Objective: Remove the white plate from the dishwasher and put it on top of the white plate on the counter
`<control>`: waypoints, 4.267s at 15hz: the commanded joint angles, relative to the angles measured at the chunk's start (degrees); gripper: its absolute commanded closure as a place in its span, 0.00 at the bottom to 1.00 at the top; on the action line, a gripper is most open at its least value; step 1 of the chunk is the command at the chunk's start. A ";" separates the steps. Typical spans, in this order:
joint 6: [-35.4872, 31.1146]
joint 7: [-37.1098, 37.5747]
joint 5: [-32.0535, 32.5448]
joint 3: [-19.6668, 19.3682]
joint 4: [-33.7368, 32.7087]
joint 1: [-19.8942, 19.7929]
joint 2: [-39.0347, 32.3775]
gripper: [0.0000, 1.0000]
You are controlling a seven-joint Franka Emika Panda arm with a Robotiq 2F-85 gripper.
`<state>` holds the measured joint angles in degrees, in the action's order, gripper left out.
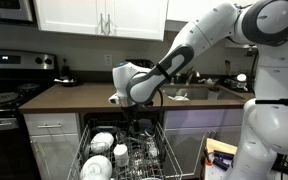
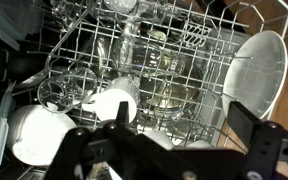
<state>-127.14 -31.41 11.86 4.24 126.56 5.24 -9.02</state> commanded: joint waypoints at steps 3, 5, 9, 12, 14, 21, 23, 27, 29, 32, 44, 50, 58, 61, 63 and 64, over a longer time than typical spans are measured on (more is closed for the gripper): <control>-7.26 1.87 -6.43 1.29 1.82 -1.20 -0.87 0.00; -11.70 0.71 -9.45 2.00 2.74 -1.30 -1.66 0.00; -18.66 -2.37 -15.22 4.62 3.07 -1.97 -5.85 0.00; -20.76 -5.74 -20.83 7.80 2.41 -3.48 -9.42 0.00; -20.43 -8.48 -24.35 10.03 1.95 -5.02 -11.50 0.00; -17.19 -14.46 -31.29 13.06 2.31 -9.68 -13.81 0.00; -15.84 -15.21 -31.89 13.34 2.13 -10.38 -13.89 0.00; -11.53 -17.45 -33.60 13.62 1.51 -10.91 -14.02 0.00; -12.63 -15.13 -32.04 12.06 2.21 -9.16 -13.70 0.00; -12.42 -15.09 -31.98 11.79 2.19 -8.91 -13.71 0.00; -10.59 1.80 -24.03 9.39 -0.36 -0.45 -19.26 0.00; -7.40 11.41 -18.02 7.98 -1.67 1.23 -20.29 0.00; -2.31 12.05 -18.41 8.06 -3.37 0.99 -20.64 0.67; 2.78 12.90 -18.47 7.76 -5.24 1.05 -21.27 0.67; 6.12 12.96 -18.74 7.68 -6.60 0.99 -21.79 0.57; 7.42 13.01 -18.77 7.59 -7.24 1.02 -22.08 0.57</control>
<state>-124.35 -20.30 -7.99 12.04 122.35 6.14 -29.44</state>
